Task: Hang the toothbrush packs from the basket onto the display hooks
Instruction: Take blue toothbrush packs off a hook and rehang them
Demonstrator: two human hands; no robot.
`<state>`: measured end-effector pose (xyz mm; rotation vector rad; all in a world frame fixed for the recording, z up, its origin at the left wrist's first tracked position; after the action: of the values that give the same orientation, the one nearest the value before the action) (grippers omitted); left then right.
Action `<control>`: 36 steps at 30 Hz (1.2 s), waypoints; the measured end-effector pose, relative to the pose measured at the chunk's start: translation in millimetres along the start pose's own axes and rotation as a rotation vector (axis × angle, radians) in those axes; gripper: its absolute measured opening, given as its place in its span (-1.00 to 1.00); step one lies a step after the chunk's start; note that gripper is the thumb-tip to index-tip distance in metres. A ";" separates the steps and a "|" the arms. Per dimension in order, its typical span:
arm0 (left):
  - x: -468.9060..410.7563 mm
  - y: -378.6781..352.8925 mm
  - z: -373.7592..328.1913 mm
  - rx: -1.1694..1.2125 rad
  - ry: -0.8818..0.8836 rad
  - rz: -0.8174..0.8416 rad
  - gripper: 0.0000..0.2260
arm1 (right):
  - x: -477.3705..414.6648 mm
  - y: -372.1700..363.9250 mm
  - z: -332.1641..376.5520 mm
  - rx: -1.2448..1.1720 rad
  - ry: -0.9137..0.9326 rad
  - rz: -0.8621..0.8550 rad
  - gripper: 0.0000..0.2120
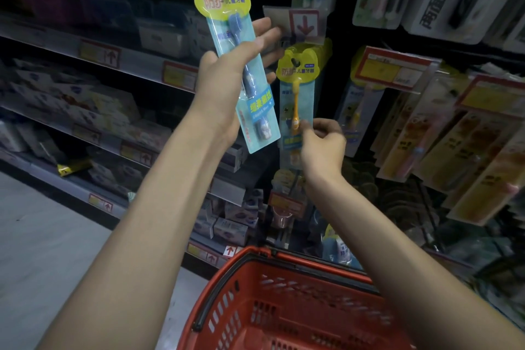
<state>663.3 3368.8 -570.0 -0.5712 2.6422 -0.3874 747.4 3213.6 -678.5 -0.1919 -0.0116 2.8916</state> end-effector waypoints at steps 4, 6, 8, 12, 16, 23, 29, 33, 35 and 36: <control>2.5 -1.3 -1.1 -0.003 0.000 0.008 -0.71 | -6.0 -3.9 2.2 0.009 -0.023 0.007 -0.90; 3.2 -0.3 -1.1 0.003 0.002 -0.002 -0.70 | -7.8 -3.9 2.5 0.017 -0.037 0.008 -0.89; 3.7 0.3 -0.4 0.008 0.004 -0.011 -0.71 | -7.8 -4.4 0.8 0.038 -0.046 0.027 -0.87; 2.9 1.9 0.0 0.011 0.005 -0.016 -0.72 | -2.1 1.3 -1.5 0.159 0.020 0.028 -0.80; 2.2 1.3 0.0 0.013 0.011 -0.002 -0.73 | 12.3 8.5 13.3 0.230 0.152 0.038 -0.80; 0.8 -2.0 2.8 0.011 0.012 0.034 -0.73 | 42.5 1.6 82.6 -0.085 0.187 0.310 -0.75; 0.6 -2.2 5.9 0.058 0.040 0.084 -0.69 | 54.2 -12.1 87.4 -0.083 0.167 0.554 -0.75; 4.8 -0.4 0.2 0.034 0.002 0.090 -0.67 | 50.9 -11.2 76.0 -0.102 0.145 0.565 -0.74; 7.1 -1.7 -5.1 0.060 -0.028 0.104 -0.80 | 47.9 -5.1 69.5 -0.116 0.135 0.523 -0.74; 8.6 -2.8 -7.0 0.070 -0.029 0.116 -0.84 | 47.4 -0.4 66.5 -0.115 0.139 0.501 -0.73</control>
<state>653.9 3363.8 -565.7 -0.3966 2.6073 -0.4307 693.2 3226.0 -618.7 -0.4790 -0.1220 3.3693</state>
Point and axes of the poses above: each hand's wrist, its own x-axis away from the middle knuckle, its own y-axis out of the back of the hand, z = x × y, the point moved 6 cm from there along -x, towards the middle knuckle, and after that the axes turned 3 degrees about -z, right-handed, at the moved point
